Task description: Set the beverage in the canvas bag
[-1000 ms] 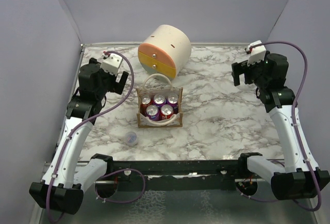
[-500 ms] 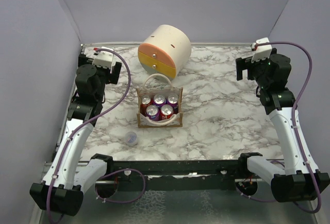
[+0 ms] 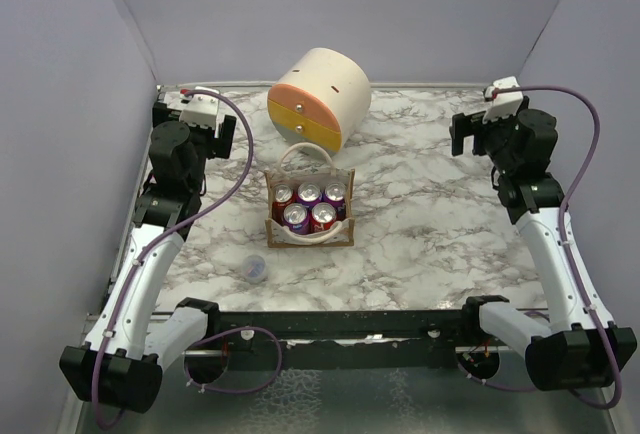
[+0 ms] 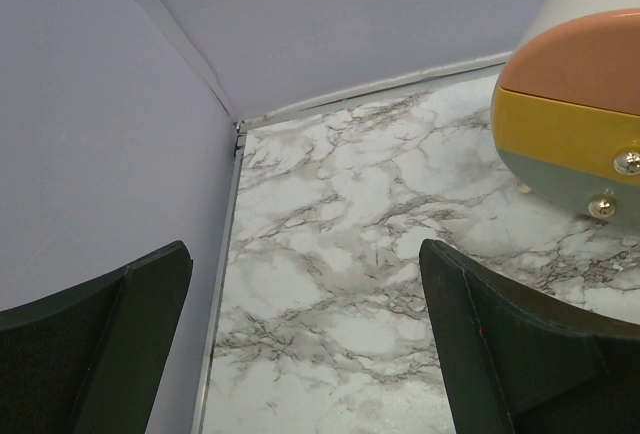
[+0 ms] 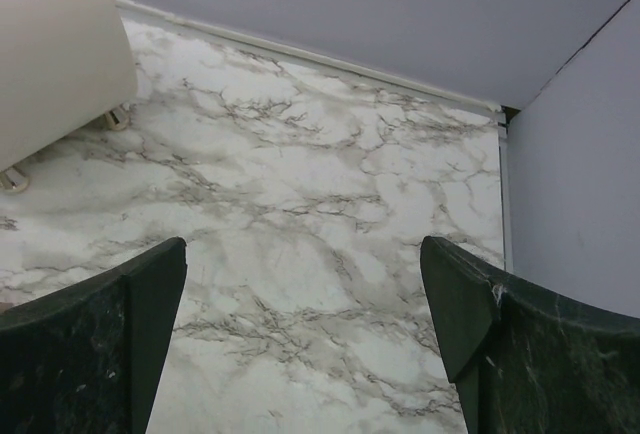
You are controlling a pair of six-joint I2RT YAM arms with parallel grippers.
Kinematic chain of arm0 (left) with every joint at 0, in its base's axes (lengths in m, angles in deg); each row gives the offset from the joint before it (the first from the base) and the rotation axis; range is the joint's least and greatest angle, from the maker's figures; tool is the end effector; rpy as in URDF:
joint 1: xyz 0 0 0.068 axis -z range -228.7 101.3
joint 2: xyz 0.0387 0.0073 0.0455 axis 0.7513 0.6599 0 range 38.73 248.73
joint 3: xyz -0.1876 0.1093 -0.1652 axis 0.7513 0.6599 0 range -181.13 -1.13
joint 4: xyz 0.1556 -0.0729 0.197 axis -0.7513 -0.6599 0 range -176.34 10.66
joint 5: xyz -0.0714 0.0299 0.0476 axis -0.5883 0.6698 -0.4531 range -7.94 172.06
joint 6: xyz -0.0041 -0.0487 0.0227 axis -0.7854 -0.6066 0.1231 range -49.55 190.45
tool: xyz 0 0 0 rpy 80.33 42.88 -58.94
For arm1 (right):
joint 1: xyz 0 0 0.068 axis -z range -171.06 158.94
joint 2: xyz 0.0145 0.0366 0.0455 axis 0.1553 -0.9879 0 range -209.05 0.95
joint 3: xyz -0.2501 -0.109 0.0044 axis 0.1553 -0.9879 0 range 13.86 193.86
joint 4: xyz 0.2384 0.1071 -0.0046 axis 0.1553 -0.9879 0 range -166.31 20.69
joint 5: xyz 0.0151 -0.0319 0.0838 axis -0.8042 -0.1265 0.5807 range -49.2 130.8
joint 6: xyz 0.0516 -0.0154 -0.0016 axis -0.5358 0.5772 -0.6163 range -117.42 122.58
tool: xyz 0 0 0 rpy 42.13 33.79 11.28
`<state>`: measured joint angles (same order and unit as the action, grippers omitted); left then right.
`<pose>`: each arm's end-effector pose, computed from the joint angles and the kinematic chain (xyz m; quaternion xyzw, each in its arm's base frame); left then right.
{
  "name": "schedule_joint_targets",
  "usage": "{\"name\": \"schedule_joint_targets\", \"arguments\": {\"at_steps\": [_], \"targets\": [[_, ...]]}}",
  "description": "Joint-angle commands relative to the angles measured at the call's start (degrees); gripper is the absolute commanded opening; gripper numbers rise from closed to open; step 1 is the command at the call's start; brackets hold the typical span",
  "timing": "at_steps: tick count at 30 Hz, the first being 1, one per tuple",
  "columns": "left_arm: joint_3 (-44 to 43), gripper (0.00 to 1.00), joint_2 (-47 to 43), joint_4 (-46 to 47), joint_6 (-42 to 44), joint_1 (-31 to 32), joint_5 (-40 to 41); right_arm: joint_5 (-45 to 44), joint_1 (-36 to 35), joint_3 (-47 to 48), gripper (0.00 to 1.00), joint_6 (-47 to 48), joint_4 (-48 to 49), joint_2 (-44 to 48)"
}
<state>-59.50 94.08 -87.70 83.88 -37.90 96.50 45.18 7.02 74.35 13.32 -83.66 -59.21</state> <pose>0.2171 -0.0325 0.3934 0.0712 0.7348 0.1081 0.6658 0.2392 0.0107 0.3775 -0.1102 0.7801 -0.0173 0.6156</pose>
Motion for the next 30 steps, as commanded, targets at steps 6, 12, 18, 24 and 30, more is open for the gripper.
{"name": "schedule_joint_targets", "arguments": {"at_steps": [6, 12, 18, 24, 30], "targets": [[-1.22, 0.99, -1.62, 0.66, -4.28, -0.61, 1.45, -1.02, 0.24, -3.74, 1.00, 2.22, 3.34, 6.56], [-0.46, 0.99, -3.23, 0.66, -4.69, -0.79, 1.68, -2.80, 0.23, -5.91, 1.00, 2.62, 3.43, 9.80], [-0.10, 0.99, -5.44, -1.96, -4.87, -1.46, -3.10, -0.61, 0.24, -7.62, 1.00, 1.90, 1.72, 12.41], [1.52, 0.99, -7.35, -2.58, -4.61, -2.30, -5.23, 1.86, 0.24, -8.98, 1.00, 2.16, 1.48, 13.74], [1.15, 0.99, -7.26, -3.65, -4.98, -3.03, -6.86, 3.62, 0.24, -10.04, 1.00, 2.67, 1.68, 14.51]]}}
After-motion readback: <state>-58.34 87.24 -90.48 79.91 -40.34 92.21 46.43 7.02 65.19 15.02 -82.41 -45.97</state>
